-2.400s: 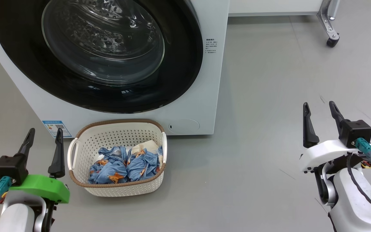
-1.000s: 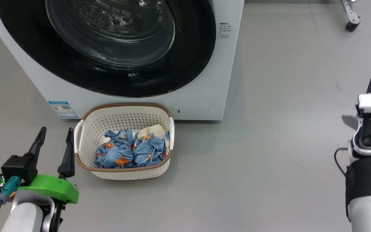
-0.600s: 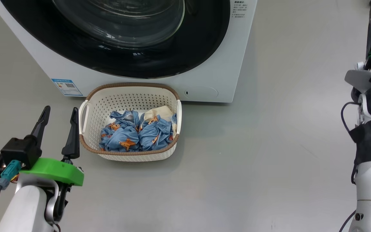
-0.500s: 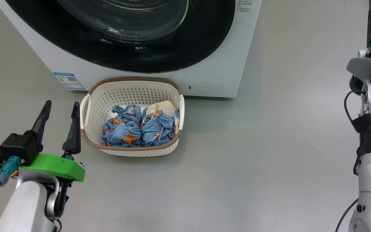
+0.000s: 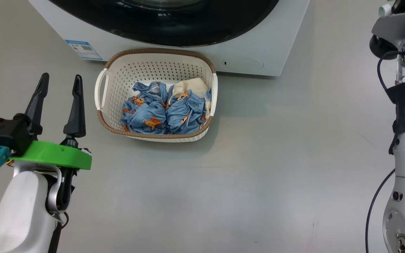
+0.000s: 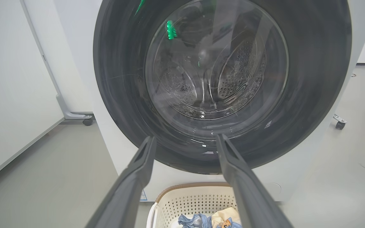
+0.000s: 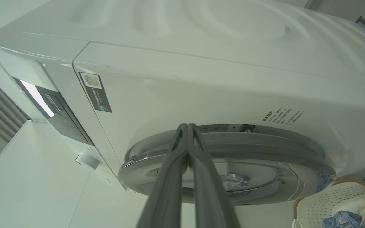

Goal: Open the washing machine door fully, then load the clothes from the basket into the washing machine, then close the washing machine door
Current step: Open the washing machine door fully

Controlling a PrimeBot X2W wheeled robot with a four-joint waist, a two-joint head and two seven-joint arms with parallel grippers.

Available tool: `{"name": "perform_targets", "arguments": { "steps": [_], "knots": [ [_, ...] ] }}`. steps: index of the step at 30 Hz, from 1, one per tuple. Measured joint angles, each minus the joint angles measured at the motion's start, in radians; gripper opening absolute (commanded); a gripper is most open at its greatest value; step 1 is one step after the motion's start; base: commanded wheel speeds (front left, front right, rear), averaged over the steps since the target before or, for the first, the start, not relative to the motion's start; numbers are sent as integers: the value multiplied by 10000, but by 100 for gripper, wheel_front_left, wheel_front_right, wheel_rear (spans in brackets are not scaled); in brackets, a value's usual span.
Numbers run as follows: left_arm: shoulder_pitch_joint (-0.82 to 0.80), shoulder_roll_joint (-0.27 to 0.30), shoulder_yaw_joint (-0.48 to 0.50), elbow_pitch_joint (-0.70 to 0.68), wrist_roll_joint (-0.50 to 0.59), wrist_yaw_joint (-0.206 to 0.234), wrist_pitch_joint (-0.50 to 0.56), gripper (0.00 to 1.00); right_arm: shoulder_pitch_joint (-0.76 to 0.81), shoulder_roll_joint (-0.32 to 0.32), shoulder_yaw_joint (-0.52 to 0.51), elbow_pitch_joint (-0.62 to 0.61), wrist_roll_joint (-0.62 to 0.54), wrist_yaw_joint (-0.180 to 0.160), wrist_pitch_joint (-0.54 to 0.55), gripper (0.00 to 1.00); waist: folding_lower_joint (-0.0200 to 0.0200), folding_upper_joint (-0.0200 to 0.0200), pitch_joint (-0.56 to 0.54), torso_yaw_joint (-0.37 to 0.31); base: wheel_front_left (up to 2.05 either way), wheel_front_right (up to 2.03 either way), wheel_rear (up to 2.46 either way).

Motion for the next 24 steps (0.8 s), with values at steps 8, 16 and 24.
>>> {"name": "perform_targets", "arguments": {
  "steps": [8, 16, 24],
  "knots": [
    [-403, -29, 92, -86, -134, 0, 0, 100, -1040, -27, 387, 2, -382, -86, 320, 0, 0, 0, 796, 289, 0, 0, 0],
    [-809, -224, 88, -330, -270, 0, 0, 100, -1850, -54, 596, 497, -757, -90, 518, 0, 1, 0, 1527, 523, 0, 0, 0],
    [-1129, -382, 50, -343, -445, 0, 0, 100, -2228, -75, 640, 1166, -1091, -159, 671, 0, 1, 0, 2052, 716, 0, 0, 0]
  ]
}}
